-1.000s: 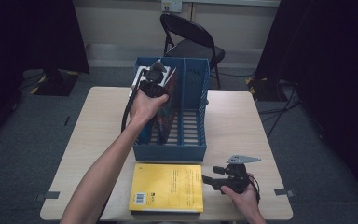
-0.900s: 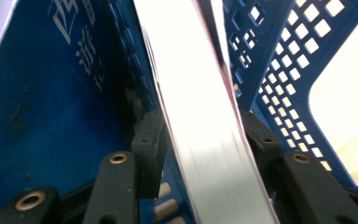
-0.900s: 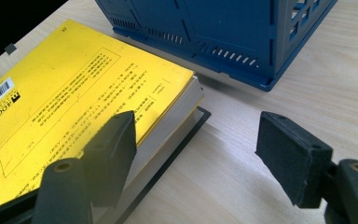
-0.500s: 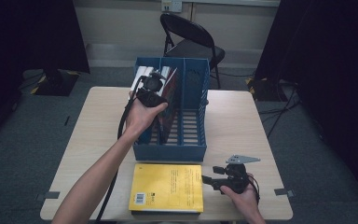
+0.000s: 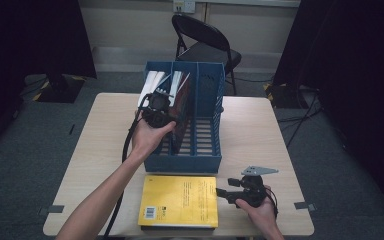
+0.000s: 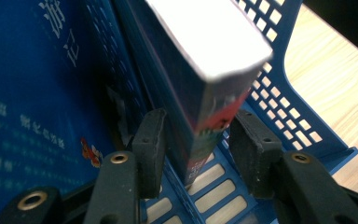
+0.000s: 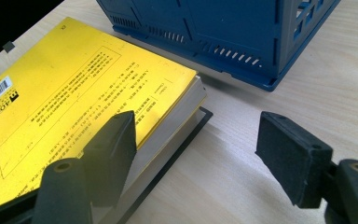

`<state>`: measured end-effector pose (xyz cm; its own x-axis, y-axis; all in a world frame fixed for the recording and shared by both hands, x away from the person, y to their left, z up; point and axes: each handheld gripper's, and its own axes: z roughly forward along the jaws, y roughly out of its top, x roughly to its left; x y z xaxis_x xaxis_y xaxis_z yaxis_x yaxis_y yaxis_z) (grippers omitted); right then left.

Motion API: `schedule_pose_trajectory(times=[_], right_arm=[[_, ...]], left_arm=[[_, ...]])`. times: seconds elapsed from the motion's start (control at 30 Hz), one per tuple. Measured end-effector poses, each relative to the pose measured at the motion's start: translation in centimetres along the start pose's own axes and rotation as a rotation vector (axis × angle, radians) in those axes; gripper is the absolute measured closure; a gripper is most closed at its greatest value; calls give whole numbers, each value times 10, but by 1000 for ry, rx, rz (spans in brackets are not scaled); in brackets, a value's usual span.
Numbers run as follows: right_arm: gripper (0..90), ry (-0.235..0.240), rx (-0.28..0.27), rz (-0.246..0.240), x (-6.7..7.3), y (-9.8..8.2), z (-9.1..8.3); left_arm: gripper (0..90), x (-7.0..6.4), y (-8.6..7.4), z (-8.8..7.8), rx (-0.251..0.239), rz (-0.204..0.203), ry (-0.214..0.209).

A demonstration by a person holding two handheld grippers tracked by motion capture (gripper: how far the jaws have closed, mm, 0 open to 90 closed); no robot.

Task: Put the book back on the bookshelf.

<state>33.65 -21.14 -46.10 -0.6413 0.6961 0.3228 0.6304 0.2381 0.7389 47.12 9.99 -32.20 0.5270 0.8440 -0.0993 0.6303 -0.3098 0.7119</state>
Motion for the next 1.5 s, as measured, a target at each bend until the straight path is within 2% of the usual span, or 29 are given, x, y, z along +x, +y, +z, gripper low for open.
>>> schedule_pose_trajectory(times=[0.03,0.17,0.2,0.23,0.27,0.33,0.37,0.4,0.43,0.5,0.57,0.67,0.7,0.73,0.77,0.8,0.83,0.93,1.07,1.23,1.33,1.4,1.43,1.47,1.5], right_arm=[[280,0,-1,0,0,0,0],[280,-1,0,-2,0,0,0],[280,-1,-1,-3,0,0,0],[279,-2,-1,-3,0,0,0],[279,-3,-2,-4,1,0,0],[279,-4,-1,-9,1,0,0],[279,-5,0,-9,1,0,0],[279,-5,0,-9,1,0,0],[279,-6,-2,-11,1,0,1],[277,-3,-4,-11,2,0,0],[275,-1,-6,-12,2,0,0],[275,1,-6,-16,2,0,1],[275,2,-7,-17,3,0,1],[275,2,-7,-17,3,0,1],[275,4,-7,-21,4,0,1],[275,2,-5,-20,4,0,1],[276,2,-7,-17,5,0,1],[278,4,-16,-23,7,1,1],[297,10,-27,-36,11,2,2],[365,27,-22,-53,16,2,3],[391,33,-20,-62,17,2,4],[393,37,-21,-62,19,2,5],[435,47,-20,-70,20,2,5],[435,47,-20,-70,20,2,5],[470,49,-16,-74,22,2,6]], left_arm=[[557,1,-5,0,9,6,-20],[541,2,-13,0,-7,10,-33],[531,3,-15,-1,-7,27,-45],[527,3,-17,-1,-12,26,-45],[516,3,-20,-1,-23,17,-49],[471,5,-25,-1,-29,-11,-87],[484,6,-27,0,-30,-18,-102],[484,6,-30,0,-31,-12,-113],[529,5,-35,-1,-29,5,-120],[545,4,-38,-1,-41,3,-135],[526,5,-48,-4,-64,42,-160],[546,9,-55,-5,-63,44,-184],[553,12,-62,-7,-62,45,-181],[553,12,-62,-7,-62,45,-181],[553,14,-71,-7,-57,37,-185],[554,14,-71,-7,-57,37,-185],[566,16,-80,-7,-58,22,-191],[570,17,-87,-10,-60,42,-207],[576,21,-98,-15,-51,36,-216],[585,20,-118,-17,-18,56,-231],[585,19,-124,-15,-12,37,-236],[586,17,-128,-13,5,63,-225],[588,18,-130,-13,14,66,-233],[588,17,-132,-13,21,59,-247],[586,15,-136,-13,32,70,-258]])
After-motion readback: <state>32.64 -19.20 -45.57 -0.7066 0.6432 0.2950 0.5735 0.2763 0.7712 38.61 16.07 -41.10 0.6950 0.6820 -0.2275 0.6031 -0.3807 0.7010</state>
